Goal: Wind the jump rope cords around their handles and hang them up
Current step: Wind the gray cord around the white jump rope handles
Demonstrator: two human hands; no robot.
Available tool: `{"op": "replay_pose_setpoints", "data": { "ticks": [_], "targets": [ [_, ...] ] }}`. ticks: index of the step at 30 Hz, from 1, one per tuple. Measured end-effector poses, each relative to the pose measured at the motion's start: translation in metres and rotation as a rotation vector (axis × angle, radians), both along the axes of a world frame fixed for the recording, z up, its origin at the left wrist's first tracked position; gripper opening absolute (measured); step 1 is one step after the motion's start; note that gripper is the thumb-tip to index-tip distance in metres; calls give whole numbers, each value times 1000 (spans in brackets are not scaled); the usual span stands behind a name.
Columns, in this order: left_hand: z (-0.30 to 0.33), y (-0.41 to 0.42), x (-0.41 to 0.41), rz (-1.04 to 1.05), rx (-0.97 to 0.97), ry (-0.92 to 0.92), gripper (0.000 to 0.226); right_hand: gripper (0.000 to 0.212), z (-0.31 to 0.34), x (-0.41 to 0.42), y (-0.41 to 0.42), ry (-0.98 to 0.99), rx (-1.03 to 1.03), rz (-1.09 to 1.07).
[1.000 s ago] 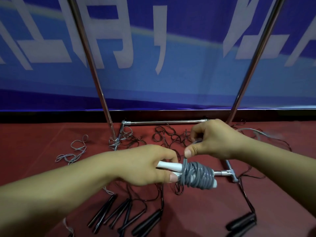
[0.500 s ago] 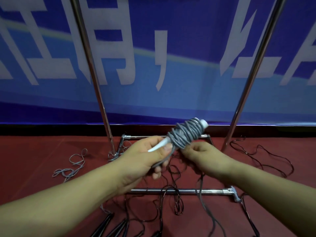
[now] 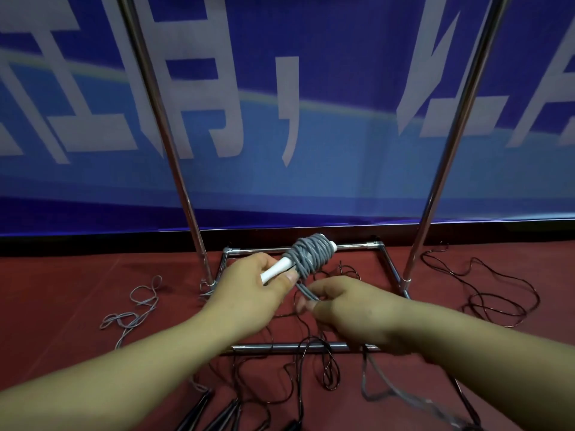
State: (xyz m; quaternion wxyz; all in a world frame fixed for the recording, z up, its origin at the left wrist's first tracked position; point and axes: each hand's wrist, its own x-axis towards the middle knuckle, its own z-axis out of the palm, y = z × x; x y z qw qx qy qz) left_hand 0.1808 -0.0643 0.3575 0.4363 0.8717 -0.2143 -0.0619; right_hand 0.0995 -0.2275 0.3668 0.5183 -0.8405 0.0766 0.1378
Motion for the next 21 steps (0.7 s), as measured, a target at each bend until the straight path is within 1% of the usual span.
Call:
{"op": "replay_pose_setpoints", "data": {
  "ticks": [2, 4, 8, 11, 16, 18, 21],
  "targets": [
    [1, 1, -2, 9, 59, -66, 18, 21, 0, -3, -1, 47, 70, -7],
    [1, 1, -3, 17, 74, -88, 17, 21, 1, -3, -2, 83, 124, -25],
    [2, 2, -1, 44, 91, -126, 16, 22, 2, -2, -8, 93, 67, -48],
    [1, 1, 1, 77, 103, -137, 18, 20, 3, -1, -10, 88, 68, -71],
    [1, 1, 4, 107, 128, -128, 19, 16, 3, -5, -8, 20, 72, -16],
    [1, 1, 5, 101, 156, -145, 20, 17, 7, -4, -8, -41, 10, 9],
    [3, 1, 4, 56, 187, -136, 19, 18, 14, -3, -12, -174, -232, 108]
  ]
}}
